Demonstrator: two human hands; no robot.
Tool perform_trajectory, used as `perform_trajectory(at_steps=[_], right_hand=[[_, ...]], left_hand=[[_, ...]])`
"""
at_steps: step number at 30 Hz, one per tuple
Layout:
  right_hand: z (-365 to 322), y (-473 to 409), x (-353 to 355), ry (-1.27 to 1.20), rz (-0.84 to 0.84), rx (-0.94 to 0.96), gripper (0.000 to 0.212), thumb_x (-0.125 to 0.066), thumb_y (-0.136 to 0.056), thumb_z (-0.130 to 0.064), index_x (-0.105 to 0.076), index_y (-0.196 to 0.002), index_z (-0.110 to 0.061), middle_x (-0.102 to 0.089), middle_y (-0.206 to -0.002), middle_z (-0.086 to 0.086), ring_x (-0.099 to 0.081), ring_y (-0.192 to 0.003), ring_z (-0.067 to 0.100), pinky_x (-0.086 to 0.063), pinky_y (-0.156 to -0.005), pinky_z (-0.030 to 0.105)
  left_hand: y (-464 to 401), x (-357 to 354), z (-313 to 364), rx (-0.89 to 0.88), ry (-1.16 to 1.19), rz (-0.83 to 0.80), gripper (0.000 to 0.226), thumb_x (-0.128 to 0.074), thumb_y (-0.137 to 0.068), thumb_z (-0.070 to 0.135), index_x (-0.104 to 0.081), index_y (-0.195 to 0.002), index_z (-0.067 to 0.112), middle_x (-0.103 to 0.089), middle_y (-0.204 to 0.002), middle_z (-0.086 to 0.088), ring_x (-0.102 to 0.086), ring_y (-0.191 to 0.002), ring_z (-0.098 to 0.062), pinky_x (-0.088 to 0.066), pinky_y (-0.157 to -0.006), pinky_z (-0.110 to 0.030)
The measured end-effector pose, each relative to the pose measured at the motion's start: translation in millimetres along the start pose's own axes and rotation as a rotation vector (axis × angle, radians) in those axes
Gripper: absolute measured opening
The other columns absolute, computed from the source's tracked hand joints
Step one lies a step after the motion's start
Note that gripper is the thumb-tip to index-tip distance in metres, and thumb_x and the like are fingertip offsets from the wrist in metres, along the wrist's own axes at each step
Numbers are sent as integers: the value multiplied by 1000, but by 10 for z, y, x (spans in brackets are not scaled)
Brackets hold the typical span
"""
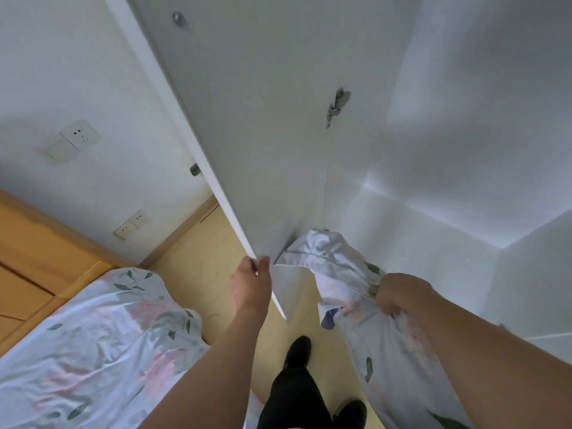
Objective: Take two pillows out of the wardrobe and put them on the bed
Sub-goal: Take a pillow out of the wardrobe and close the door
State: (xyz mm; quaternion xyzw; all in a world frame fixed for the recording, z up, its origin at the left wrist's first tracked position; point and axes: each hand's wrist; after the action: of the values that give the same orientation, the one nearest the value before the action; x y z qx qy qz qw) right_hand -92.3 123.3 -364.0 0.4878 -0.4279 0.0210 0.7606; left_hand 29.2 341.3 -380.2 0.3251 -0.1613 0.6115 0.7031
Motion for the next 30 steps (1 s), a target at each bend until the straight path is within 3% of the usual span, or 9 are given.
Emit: perform_trajectory(at_steps=[4, 12, 16, 19, 21, 22, 24, 26, 30], right_hand=[[398, 151, -237, -81, 10, -43, 8, -55, -81, -14, -56, -89, -11, -53, -76, 2, -58, -82, 23, -46, -78, 31], [1330, 509, -530, -313, 15, -194, 11, -54, -78, -11, -55, -89, -11, -59, -93, 4, -59, -92, 23, -48, -87, 31], [1667, 622, -654, -379, 42, -269, 30, -54, -79, -12, -60, -108, -10, -60, -100, 4, -58, -93, 22, -44, -79, 30], [1821, 664, -706, -384, 29, -313, 33, -53, -81, -12, -60, -113, -10, -62, -104, 5, -58, -98, 23, -44, -81, 32], [1885, 671, -709, -389, 47, -325, 20, -52, -82, -12, -61, -100, -11, -57, -89, 3, -55, -87, 22, -44, -77, 30], [1910, 677, -705, -399, 61, -329, 15, -51, -82, -12, -59, -94, -12, -54, -84, 2, -54, -84, 22, -44, -76, 30], [1951, 690, -693, -424, 87, -336, 12, -49, -81, -12, -56, -90, -12, -53, -79, 1, -54, -83, 22, -44, -75, 30], [1982, 703, -679, -444, 105, -347, 13, -48, -80, -12, -56, -90, -12, -53, -80, 2, -55, -84, 22, -44, -76, 30], [2040, 664, -638, -456, 143, -372, 11, -46, -82, -14, -54, -90, -13, -54, -82, 1, -56, -86, 22, -44, -85, 32]], left_hand=[[367, -249, 66, -105, -87, -83, 35, -53, -92, 39, -57, -75, 8, -60, -63, -6, -54, -56, -18, -48, -53, -32], [977, -953, 618, -338, -322, -223, 40, -48, -92, 30, -42, -54, 19, -42, -50, 4, -38, -45, -13, -25, -44, -25], [1257, -1288, 885, -443, -383, -262, 36, -37, -99, 34, -56, -77, 12, -58, -69, -2, -57, -62, -20, -35, -48, -28], [1435, -1498, 1050, -614, -295, -335, 28, -37, -100, 27, -54, -118, 14, -67, -104, -5, -64, -99, -28, -50, -76, -35], [1500, -1604, 1194, -823, -258, -426, 53, -40, -100, 24, -26, -150, 14, -41, -150, -3, -38, -138, -21, -38, -108, -36], [1509, -1642, 1295, -954, -285, -433, 61, -39, -99, 21, -14, -154, 11, -22, -160, -3, -19, -148, -19, -25, -118, -35], [1479, -1698, 1519, -1169, -373, -386, 69, -39, -96, 16, -4, -154, 8, -5, -163, -6, 1, -150, -20, -7, -122, -37], [1382, -1708, 1702, -1239, -466, -331, 75, -39, -91, 14, 1, -154, 8, 1, -163, -6, 7, -150, -22, 0, -122, -39], [1137, -1739, 1756, -1315, -672, -268, 85, -39, -84, 17, 9, -154, 15, 17, -161, -1, 14, -149, -25, -1, -122, -45]])
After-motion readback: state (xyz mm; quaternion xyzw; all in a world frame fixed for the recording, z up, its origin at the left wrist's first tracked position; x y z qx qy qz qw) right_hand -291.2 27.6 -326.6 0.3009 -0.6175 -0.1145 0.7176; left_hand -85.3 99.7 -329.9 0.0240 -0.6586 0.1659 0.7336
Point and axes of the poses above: each hand's wrist, its own y-axis away from the middle knuckle, its own x-axis out of the back of the hand, z = x × y
